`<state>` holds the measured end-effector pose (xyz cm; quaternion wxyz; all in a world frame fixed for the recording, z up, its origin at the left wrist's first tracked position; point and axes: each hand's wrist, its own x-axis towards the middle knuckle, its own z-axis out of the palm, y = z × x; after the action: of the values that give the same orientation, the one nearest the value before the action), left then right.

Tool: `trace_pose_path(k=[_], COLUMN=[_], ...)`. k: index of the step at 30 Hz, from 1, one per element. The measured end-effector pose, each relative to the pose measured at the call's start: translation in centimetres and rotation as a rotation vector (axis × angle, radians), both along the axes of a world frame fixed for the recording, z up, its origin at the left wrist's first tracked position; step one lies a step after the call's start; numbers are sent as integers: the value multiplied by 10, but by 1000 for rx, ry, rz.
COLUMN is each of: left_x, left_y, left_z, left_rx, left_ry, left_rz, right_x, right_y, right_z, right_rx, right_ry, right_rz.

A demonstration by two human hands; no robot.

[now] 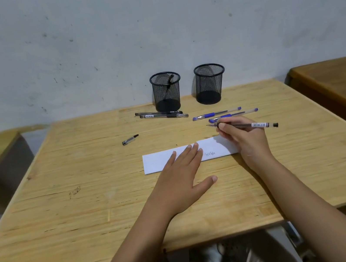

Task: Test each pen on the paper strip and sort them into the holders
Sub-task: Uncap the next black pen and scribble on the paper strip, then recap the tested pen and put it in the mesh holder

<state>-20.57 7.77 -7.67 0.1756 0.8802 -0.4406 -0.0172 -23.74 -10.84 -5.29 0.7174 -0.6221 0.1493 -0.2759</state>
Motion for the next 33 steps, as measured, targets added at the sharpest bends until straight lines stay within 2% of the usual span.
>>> trace_pose_path(k=[6,9,15,18,23,29,33], left_x=[-1,0,63,99,125,131,117], left_y=[3,10,56,79,85,73,64], left_z=[8,20,34,27,9,7,18], left_rx=[-68,-233,-585,-454,-294,-374,-537], left_ry=[-58,10,145,131,120,67,158], left_rz=[-51,-64,356,518,489,510,506], right_x=[0,0,11,21,37,45,43], right_y=[-1,0,-1,0,12,30,38], right_z=[19,27,42,46,50,52,53], right_rx=[274,303,208,198,195,208,164], right_ry=[-71,-55,-73,-69,-59,-41,-18], right_rz=[145,164,244,291,361,422,455])
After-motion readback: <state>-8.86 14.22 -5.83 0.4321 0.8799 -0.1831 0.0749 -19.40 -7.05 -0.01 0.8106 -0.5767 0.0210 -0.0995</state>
